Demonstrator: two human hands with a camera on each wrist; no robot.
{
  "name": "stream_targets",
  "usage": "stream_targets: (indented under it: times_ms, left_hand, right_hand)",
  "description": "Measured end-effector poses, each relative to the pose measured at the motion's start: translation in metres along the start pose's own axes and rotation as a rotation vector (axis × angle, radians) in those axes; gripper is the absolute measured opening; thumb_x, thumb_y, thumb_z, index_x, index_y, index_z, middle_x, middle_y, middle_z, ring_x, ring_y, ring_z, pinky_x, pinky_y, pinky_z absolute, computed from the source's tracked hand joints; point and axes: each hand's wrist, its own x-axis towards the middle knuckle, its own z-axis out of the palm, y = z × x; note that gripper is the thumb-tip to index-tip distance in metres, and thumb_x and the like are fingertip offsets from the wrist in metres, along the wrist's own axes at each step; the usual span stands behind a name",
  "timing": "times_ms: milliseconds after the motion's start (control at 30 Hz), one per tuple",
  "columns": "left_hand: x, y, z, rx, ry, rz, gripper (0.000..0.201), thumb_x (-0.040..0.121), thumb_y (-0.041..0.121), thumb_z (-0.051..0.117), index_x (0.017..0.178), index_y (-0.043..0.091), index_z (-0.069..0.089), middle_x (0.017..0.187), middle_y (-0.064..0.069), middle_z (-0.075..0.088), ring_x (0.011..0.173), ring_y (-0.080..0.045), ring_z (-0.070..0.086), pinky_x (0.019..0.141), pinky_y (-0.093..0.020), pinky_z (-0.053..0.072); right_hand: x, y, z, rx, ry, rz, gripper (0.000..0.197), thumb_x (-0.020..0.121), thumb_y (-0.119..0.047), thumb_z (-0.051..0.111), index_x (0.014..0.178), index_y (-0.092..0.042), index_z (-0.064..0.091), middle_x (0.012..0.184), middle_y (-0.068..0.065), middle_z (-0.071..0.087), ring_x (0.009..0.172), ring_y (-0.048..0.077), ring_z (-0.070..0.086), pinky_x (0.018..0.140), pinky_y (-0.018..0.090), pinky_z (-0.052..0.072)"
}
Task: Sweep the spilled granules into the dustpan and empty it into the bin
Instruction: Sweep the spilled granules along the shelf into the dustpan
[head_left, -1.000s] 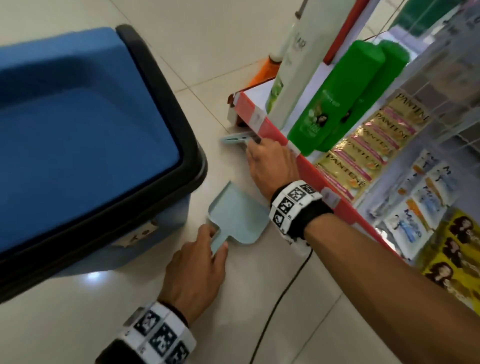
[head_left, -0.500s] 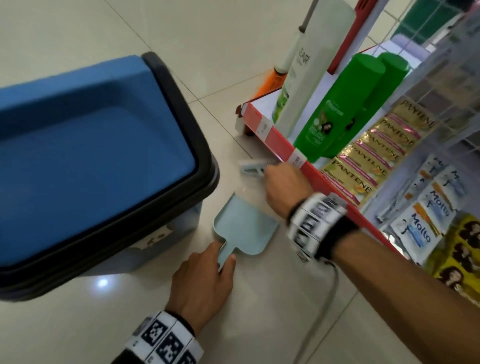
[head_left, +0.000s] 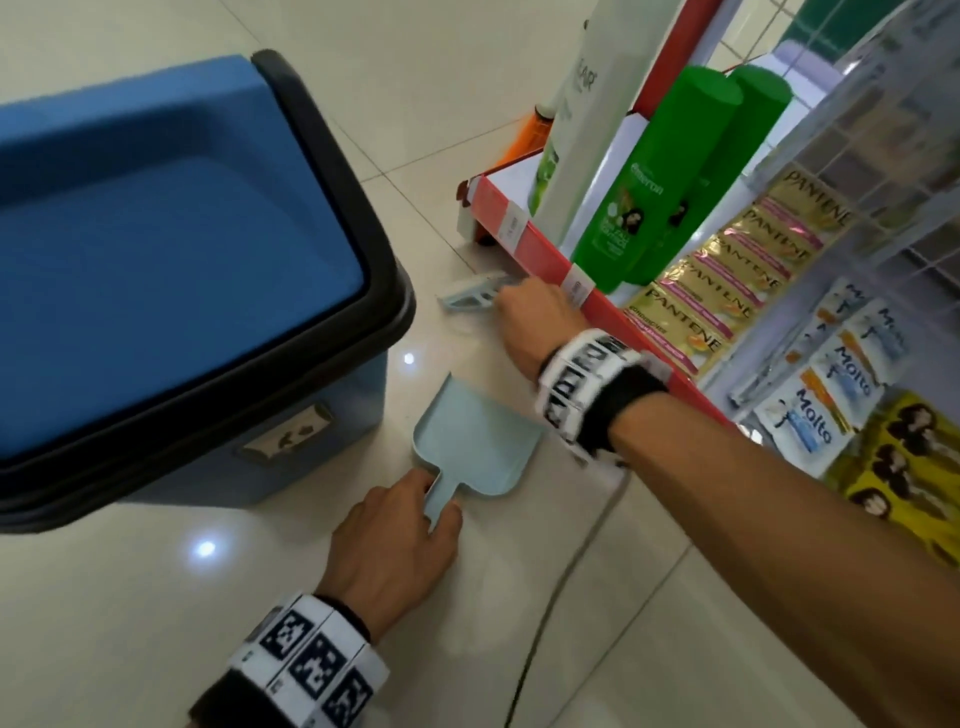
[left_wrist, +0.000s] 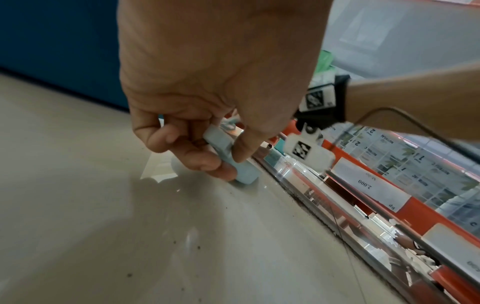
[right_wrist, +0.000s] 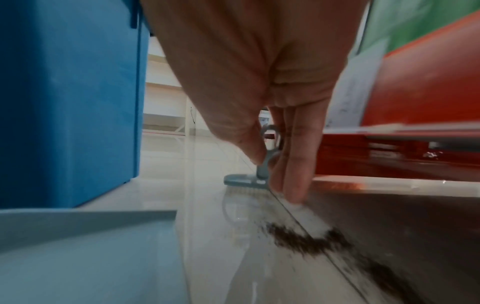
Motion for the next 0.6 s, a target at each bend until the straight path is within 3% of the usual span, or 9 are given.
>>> stream_targets:
  times_ms: [100, 200, 267, 367, 500, 600]
  left_hand:
    - [-0.004, -0.003, -0.002, -0.044, -0.006, -0.023, 0.023, 0.094, 0.044, 0.048, 0.106, 0.026, 0.055, 0.083, 0.005, 0.064, 0.078, -0.017, 0.062, 0.073, -0.033, 0.053]
    - [-0.006, -0.003, -0.001, -0.061, -0.024, -0.033, 0.022, 0.093, 0.044, 0.048, 0.105, 0.026, 0.054, 0.083, 0.006, 0.064, 0.078, -0.016, 0.063, 0.076, -0.036, 0.054]
    - [-0.007, -0.001, 0.001, -0.061, -0.037, -0.035, 0.021, 0.093, 0.044, 0.049, 0.103, 0.025, 0.054, 0.08, 0.005, 0.063, 0.076, -0.017, 0.062, 0.074, -0.037, 0.054]
    - [-0.006, 0.005, 0.003, -0.064, -0.06, -0.016, 0.019, 0.094, 0.042, 0.049, 0.1, 0.024, 0.055, 0.077, 0.005, 0.062, 0.074, -0.018, 0.061, 0.072, -0.038, 0.054]
    - [-0.006, 0.011, 0.006, -0.058, -0.063, -0.006, 0.02, 0.095, 0.04, 0.049, 0.106, 0.024, 0.055, 0.085, 0.003, 0.066, 0.079, -0.02, 0.063, 0.077, -0.04, 0.055]
    - [-0.006, 0.013, 0.007, -0.066, -0.071, -0.008, 0.027, 0.094, 0.04, 0.049, 0.115, 0.025, 0.055, 0.087, 0.002, 0.067, 0.082, -0.021, 0.064, 0.078, -0.041, 0.054]
  right_hand:
    - [-0.043, 0.028, 0.011, 0.007, -0.114, 0.01, 0.029, 0.098, -0.008, 0.04, 0.113, -0.006, 0.065, 0.107, 0.019, 0.066, 0.101, 0.036, 0.066, 0.081, 0.039, 0.053]
    - [-0.081, 0.048, 0.009, -0.02, -0.074, 0.011, 0.026, 0.102, -0.014, 0.042, 0.109, -0.013, 0.067, 0.095, 0.01, 0.066, 0.087, 0.028, 0.066, 0.081, 0.042, 0.057]
    - [-0.082, 0.052, 0.004, 0.0, 0.011, -0.019, 0.023, 0.101, -0.016, 0.046, 0.107, -0.012, 0.068, 0.091, 0.01, 0.064, 0.083, 0.028, 0.063, 0.076, 0.04, 0.055]
    - [-0.059, 0.041, -0.001, 0.007, 0.106, -0.045, 0.021, 0.099, -0.014, 0.048, 0.11, -0.012, 0.065, 0.097, 0.015, 0.06, 0.09, 0.033, 0.062, 0.074, 0.039, 0.052]
    - [-0.03, 0.025, 0.008, -0.045, 0.043, -0.011, 0.029, 0.1, -0.005, 0.039, 0.119, -0.005, 0.062, 0.108, 0.018, 0.06, 0.098, 0.036, 0.064, 0.07, 0.034, 0.045]
    - [-0.044, 0.025, 0.012, -0.044, 0.001, -0.003, 0.026, 0.1, -0.005, 0.04, 0.111, -0.001, 0.063, 0.105, 0.018, 0.062, 0.096, 0.036, 0.065, 0.073, 0.036, 0.049]
